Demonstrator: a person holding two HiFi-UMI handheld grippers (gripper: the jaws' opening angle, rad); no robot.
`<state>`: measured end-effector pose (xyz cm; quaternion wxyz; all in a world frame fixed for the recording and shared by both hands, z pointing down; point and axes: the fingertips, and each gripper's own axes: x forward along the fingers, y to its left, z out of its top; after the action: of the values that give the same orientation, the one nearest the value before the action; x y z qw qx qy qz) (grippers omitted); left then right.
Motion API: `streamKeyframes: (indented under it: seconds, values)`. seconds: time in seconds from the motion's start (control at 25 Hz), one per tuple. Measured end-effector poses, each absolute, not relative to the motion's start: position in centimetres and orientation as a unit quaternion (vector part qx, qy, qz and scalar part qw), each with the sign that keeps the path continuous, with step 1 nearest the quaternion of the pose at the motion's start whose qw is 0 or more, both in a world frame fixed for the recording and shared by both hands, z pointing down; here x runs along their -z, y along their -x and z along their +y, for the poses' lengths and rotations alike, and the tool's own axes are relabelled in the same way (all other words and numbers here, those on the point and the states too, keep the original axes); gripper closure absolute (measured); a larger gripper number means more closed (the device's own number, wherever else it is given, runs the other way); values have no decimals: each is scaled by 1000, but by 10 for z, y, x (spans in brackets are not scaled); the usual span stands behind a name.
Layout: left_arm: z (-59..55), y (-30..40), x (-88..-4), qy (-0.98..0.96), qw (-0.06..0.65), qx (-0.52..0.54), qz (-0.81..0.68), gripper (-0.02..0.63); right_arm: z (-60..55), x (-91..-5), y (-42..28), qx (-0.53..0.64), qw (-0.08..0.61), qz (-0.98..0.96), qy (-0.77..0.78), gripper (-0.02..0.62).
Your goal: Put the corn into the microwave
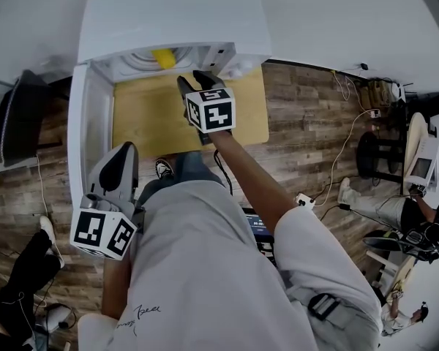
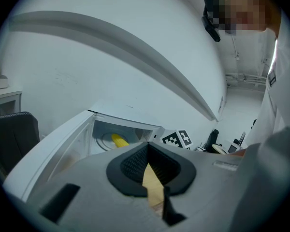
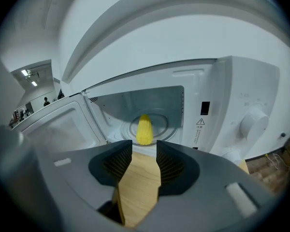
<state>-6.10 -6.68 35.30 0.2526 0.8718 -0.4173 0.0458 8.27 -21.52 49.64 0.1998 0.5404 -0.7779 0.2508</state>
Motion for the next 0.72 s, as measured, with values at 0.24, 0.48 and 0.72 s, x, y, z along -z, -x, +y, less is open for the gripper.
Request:
streamKeyframes:
  seconds: [0.24,0.48,0.72]
  values:
    - [-68,71,-355,-871,248,-47,-420,619,-199,-488,-83,-255,186,-776,-547,453]
    - [-68,74,-352,-873,244,-43,-421,620,-181,-472,-89,-251,173,-772,-558,474]
    - [-64,78,-350,-870,240,-39,-428,620,-157,-472,-95,-271,163,-767,-559,495]
